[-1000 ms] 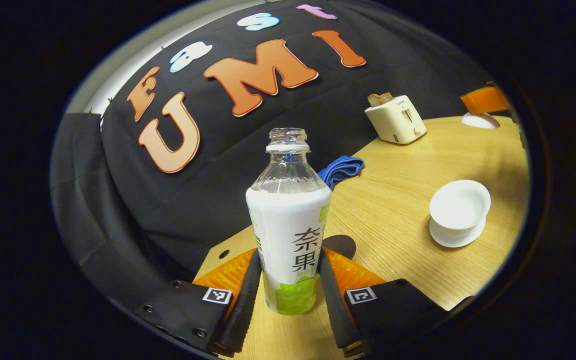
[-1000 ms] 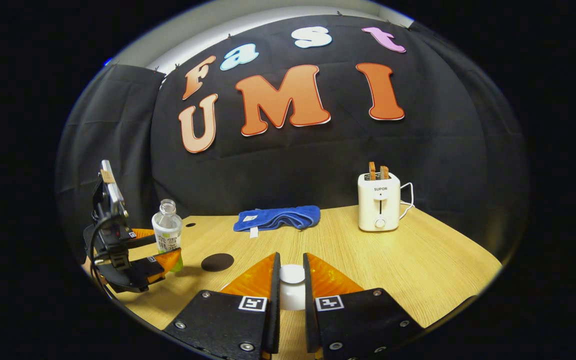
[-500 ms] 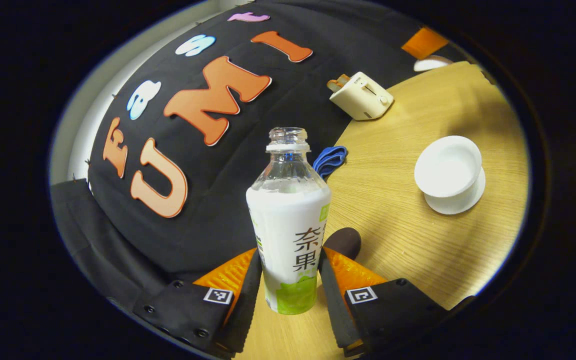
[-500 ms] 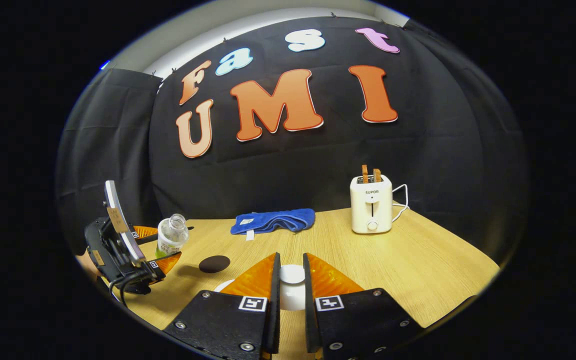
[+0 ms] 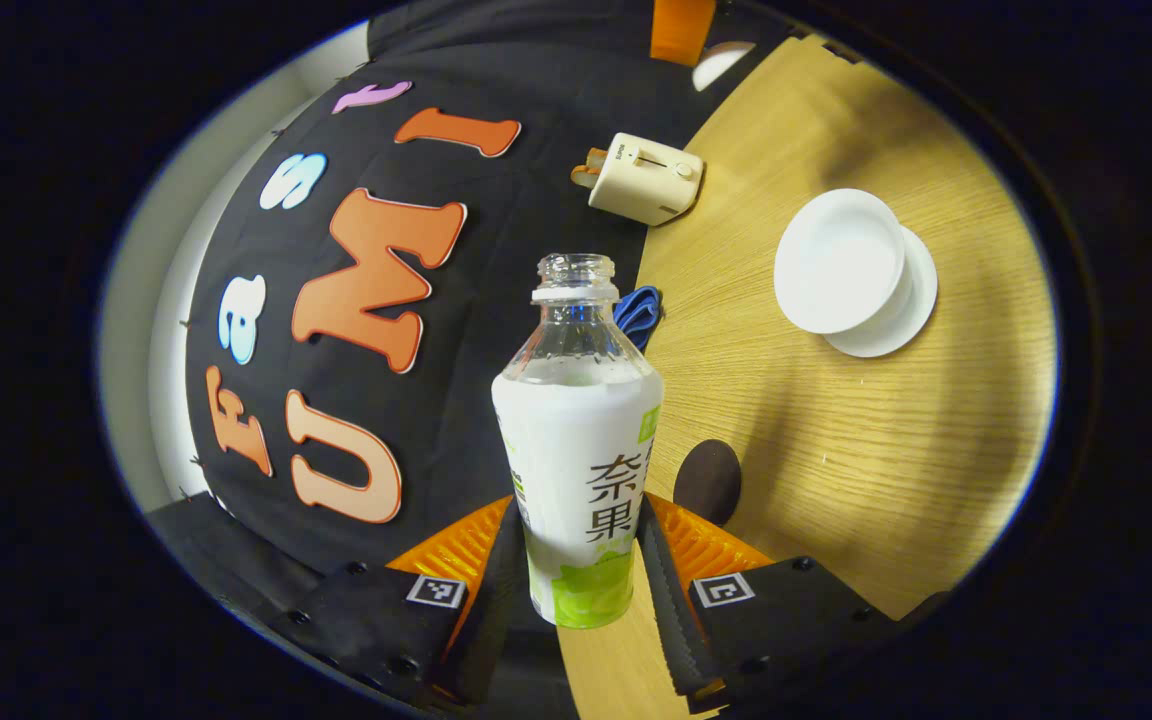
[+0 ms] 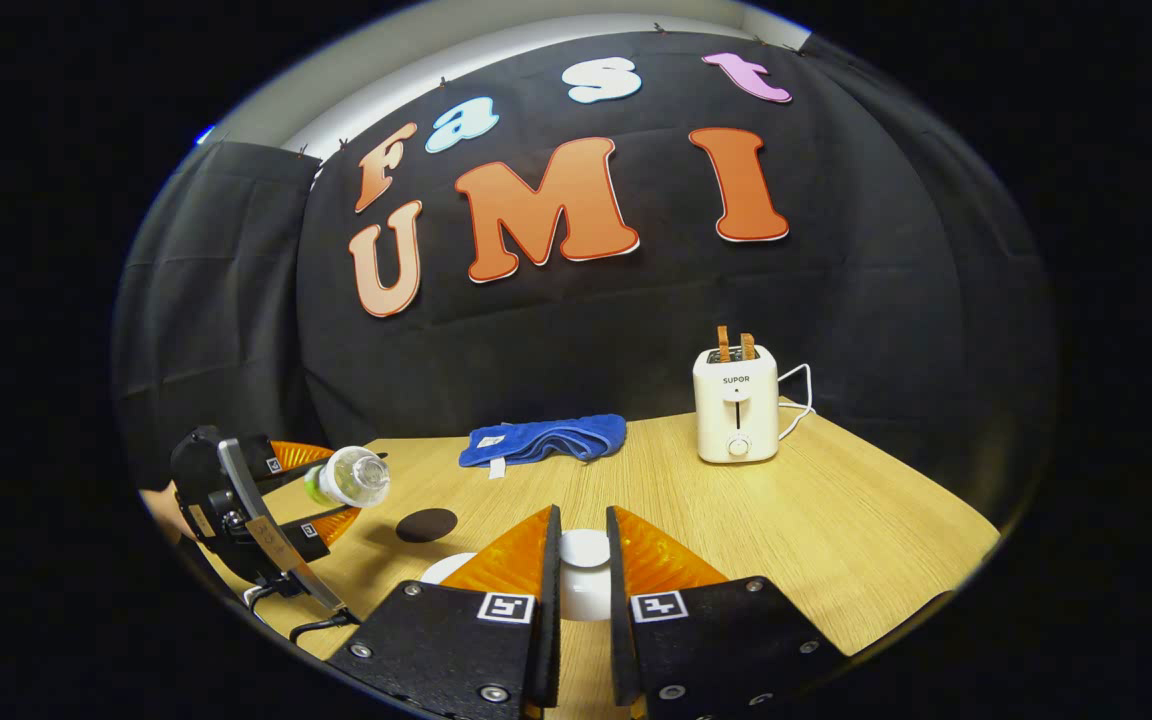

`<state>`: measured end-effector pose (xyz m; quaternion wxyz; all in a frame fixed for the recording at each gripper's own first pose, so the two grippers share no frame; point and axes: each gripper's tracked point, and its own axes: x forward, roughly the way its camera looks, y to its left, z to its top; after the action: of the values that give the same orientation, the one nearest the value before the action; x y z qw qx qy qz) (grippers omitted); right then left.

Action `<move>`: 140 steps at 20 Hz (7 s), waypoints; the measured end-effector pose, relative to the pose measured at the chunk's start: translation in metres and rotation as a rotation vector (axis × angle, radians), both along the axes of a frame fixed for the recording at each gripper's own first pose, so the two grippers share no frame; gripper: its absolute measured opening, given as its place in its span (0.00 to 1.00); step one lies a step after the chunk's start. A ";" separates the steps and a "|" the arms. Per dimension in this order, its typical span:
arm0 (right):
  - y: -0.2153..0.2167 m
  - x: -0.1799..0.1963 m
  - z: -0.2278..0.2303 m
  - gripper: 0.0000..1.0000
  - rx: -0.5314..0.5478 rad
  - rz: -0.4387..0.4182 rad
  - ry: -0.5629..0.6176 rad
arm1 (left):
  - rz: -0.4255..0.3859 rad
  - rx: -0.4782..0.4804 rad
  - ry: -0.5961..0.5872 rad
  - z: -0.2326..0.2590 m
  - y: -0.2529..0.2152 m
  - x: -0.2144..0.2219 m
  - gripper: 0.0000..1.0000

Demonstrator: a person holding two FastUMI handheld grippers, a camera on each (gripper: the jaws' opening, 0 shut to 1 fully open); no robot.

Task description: Open the teacup lid with one hand, grasp the water bottle and pour water into the teacup with the other hand; after pouring, place the water bottle on the coaster and then close the teacup lid.

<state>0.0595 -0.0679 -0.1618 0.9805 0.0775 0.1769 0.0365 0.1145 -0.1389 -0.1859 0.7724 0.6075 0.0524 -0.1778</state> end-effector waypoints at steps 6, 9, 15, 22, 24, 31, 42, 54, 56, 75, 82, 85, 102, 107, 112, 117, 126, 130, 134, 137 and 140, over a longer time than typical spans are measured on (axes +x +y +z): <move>0.003 -0.003 -0.008 0.21 0.002 0.002 0.012 | -0.099 0.165 -0.056 -0.003 -0.002 -0.001 0.68; 0.004 -0.003 -0.006 0.21 -0.008 0.005 0.011 | -0.128 0.212 -0.074 -0.005 -0.007 0.001 0.66; 0.003 -0.003 -0.007 0.21 -0.003 0.006 0.013 | -0.178 0.316 -0.122 0.002 -0.008 0.002 0.66; 0.001 -0.004 -0.008 0.21 -0.013 0.006 0.013 | -0.214 0.398 -0.171 0.008 -0.010 0.005 0.68; 0.000 -0.005 -0.009 0.21 -0.010 0.006 0.014 | -0.223 0.404 -0.185 0.009 -0.010 0.002 0.67; 0.002 -0.007 -0.008 0.21 -0.021 0.020 0.012 | -0.263 0.445 -0.223 0.017 -0.016 0.004 0.69; 0.000 -0.007 -0.004 0.21 -0.016 0.031 0.009 | -0.284 0.547 -0.314 0.059 -0.020 0.012 0.68; 0.005 -0.008 -0.002 0.21 -0.017 0.063 0.013 | -0.293 0.653 -0.374 0.099 -0.023 0.013 0.68; 0.004 -0.008 -0.002 0.21 -0.021 0.062 0.014 | -0.298 0.667 -0.386 0.104 -0.026 0.013 0.68; 0.035 -0.008 -0.011 0.21 -0.027 0.130 0.035 | -0.407 0.846 -0.424 0.079 -0.058 0.001 0.67; 0.038 -0.009 -0.016 0.21 -0.021 0.133 0.043 | -0.428 0.828 -0.413 0.073 -0.063 -0.002 0.68; 0.036 -0.009 -0.016 0.21 -0.015 0.133 0.043 | -0.403 0.694 -0.347 0.059 -0.055 -0.001 0.68; 0.017 -0.008 -0.022 0.21 -0.003 0.084 0.062 | -0.059 -0.309 -0.145 0.051 -0.012 0.024 0.67; 0.026 -0.007 -0.019 0.21 -0.016 0.099 0.060 | 0.048 -0.657 -0.139 0.069 -0.017 0.033 0.67; 0.032 -0.007 -0.019 0.21 -0.042 0.120 0.054 | 0.153 -0.984 -0.065 0.080 -0.014 0.051 0.67; 0.037 0.001 -0.025 0.21 -0.047 0.127 0.057 | 0.210 -1.176 0.016 0.079 -0.011 0.072 0.67; 0.046 0.029 -0.031 0.21 -0.017 0.133 0.058 | 0.304 -1.327 0.197 0.026 -0.011 0.093 0.67; 0.057 0.037 -0.031 0.21 -0.018 0.163 0.059 | 0.359 -1.342 0.244 0.003 -0.001 0.100 0.70; 0.065 0.043 -0.040 0.21 -0.033 0.183 0.079 | 0.406 -1.314 0.307 -0.027 0.003 0.102 0.66; 0.070 0.045 -0.046 0.21 -0.024 0.194 0.099 | 0.419 -1.297 0.348 -0.040 0.000 0.100 0.65; 0.081 0.044 -0.057 0.21 -0.021 0.217 0.132 | 0.434 -1.277 0.370 -0.049 -0.002 0.101 0.67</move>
<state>0.1039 0.0131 -0.2190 0.9578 0.0497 0.2485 0.1353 0.2154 -0.1406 -0.2349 0.9748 -0.0300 0.1883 -0.1159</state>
